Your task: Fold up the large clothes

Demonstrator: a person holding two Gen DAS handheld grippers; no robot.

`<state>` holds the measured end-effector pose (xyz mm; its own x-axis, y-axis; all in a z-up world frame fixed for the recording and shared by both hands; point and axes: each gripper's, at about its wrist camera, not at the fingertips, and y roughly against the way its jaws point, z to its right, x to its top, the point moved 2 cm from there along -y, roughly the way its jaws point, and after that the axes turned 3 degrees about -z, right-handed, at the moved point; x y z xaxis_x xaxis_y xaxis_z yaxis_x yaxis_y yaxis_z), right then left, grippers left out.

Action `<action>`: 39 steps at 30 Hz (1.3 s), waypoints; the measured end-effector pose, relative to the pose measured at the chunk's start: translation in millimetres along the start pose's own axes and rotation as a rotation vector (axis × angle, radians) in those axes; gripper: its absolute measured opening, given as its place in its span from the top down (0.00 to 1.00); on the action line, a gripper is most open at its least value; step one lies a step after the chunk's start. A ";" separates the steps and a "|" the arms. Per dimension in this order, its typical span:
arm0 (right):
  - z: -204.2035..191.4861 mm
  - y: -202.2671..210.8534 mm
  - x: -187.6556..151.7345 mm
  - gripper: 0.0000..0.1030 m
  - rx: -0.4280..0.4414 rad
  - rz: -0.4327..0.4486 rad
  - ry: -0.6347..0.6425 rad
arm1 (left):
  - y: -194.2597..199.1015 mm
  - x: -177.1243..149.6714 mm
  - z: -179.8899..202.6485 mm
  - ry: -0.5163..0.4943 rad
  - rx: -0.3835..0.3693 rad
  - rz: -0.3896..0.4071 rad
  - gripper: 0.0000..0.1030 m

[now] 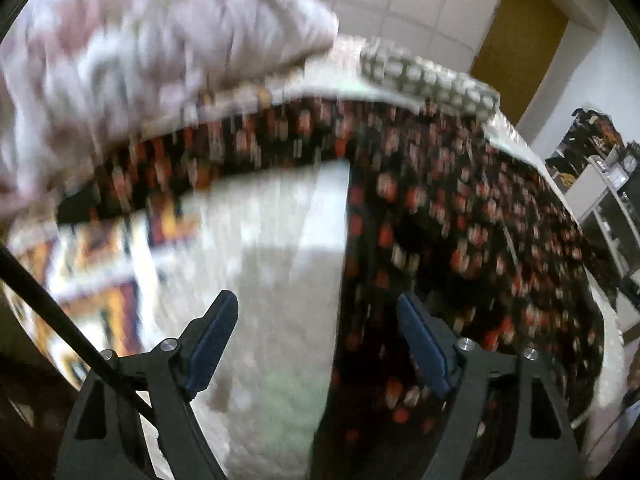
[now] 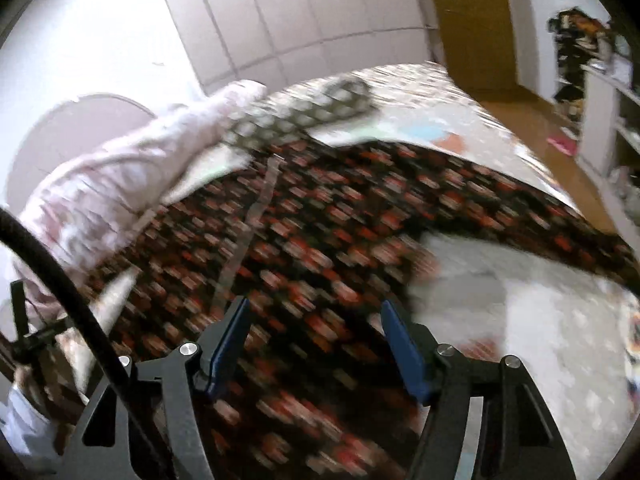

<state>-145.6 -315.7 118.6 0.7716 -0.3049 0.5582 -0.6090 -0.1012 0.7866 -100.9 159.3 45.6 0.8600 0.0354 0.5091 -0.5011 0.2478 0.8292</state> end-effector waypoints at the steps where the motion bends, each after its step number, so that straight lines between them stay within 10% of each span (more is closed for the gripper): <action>1: 8.9 1.2 -8.0 0.30 -0.021 -0.023 -0.020 | -6.2 -8.8 -2.6 0.008 -0.039 -0.024 0.22; 9: 62.6 24.4 -74.4 0.30 -0.041 -0.140 -0.219 | -27.3 -39.7 43.5 -0.086 -0.187 -0.079 0.23; 12: 59.8 12.5 -100.8 0.30 -0.023 -0.123 -0.203 | -34.8 -48.3 64.2 -0.164 -0.027 -0.090 0.64; 15: 56.0 -8.9 -115.6 0.57 -0.009 -0.123 -0.199 | -24.3 -42.7 61.7 -0.116 -0.061 -0.113 0.87; 18: 66.2 -14.3 -119.4 0.88 0.039 -0.126 -0.245 | 9.7 -36.2 51.9 -0.097 -0.038 -0.068 0.88; 29: 85.0 46.8 -159.1 0.98 0.036 -0.111 -0.272 | 25.6 -73.8 -7.5 0.042 -0.045 -0.099 0.84; 39: 109.6 61.0 -126.5 0.97 -0.023 0.002 -0.298 | 74.2 -63.8 -53.0 0.140 0.059 0.078 0.68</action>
<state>-300.6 -387.1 67.1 0.6805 -0.5697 0.4608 -0.6039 -0.0798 0.7930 -187.8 226.8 62.4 0.8211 0.1884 0.5388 -0.5683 0.1819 0.8025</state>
